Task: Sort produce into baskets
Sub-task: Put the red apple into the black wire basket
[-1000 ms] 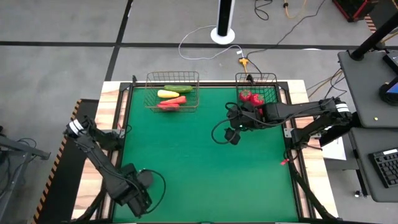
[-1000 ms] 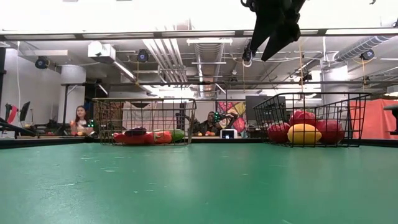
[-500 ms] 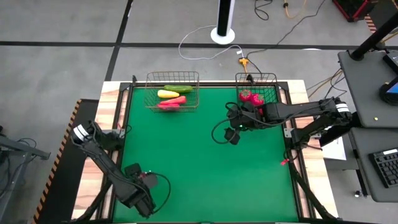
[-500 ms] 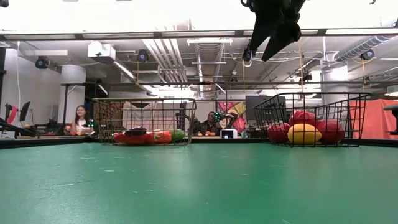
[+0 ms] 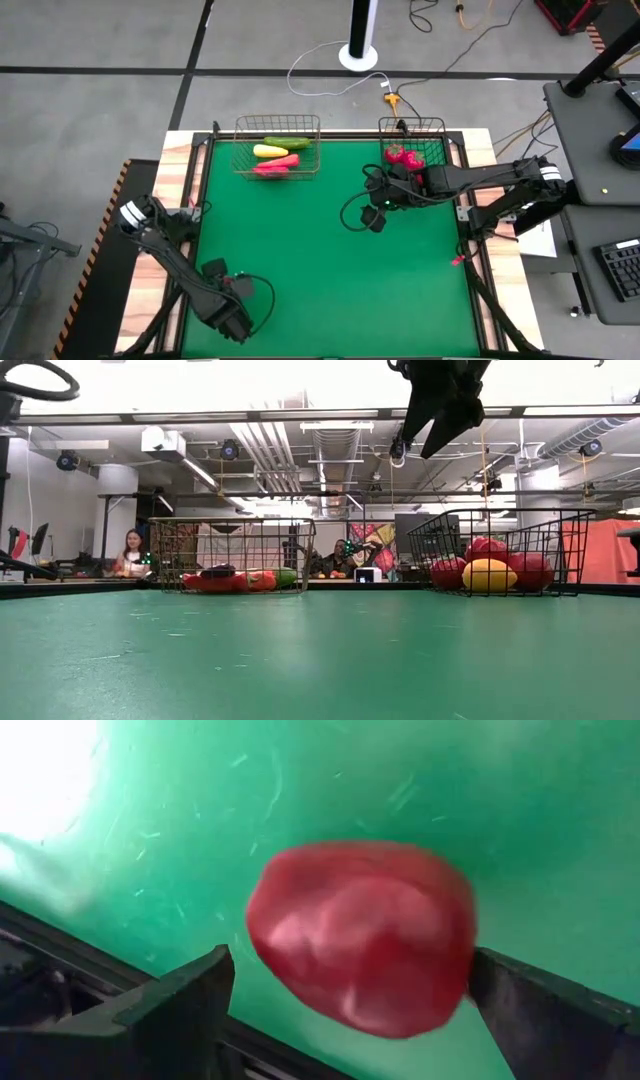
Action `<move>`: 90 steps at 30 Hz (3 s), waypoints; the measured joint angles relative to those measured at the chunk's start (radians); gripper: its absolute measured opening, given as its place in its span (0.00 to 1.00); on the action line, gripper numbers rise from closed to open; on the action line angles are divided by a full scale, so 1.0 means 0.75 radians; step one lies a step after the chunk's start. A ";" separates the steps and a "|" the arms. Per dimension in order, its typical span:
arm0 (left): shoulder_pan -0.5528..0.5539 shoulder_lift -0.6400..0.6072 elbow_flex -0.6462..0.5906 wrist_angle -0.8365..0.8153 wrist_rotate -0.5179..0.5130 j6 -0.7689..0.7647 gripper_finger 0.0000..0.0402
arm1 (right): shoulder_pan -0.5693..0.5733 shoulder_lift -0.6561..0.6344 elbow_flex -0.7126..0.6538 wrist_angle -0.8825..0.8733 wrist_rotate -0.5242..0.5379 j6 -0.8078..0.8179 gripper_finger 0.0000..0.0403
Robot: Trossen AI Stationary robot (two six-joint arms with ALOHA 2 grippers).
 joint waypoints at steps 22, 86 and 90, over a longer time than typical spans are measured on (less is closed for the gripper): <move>-0.015 -0.002 0.093 0.148 -0.263 0.120 0.72 | 0.044 -0.009 0.000 0.002 0.066 -0.002 0.91; 0.340 -0.089 -0.400 2.664 -0.204 1.607 0.71 | 0.854 0.358 -0.100 1.396 0.084 -0.899 0.91; 0.340 -0.089 -0.399 2.657 -0.195 1.615 0.71 | 0.823 0.385 -0.100 1.459 0.030 -0.910 0.91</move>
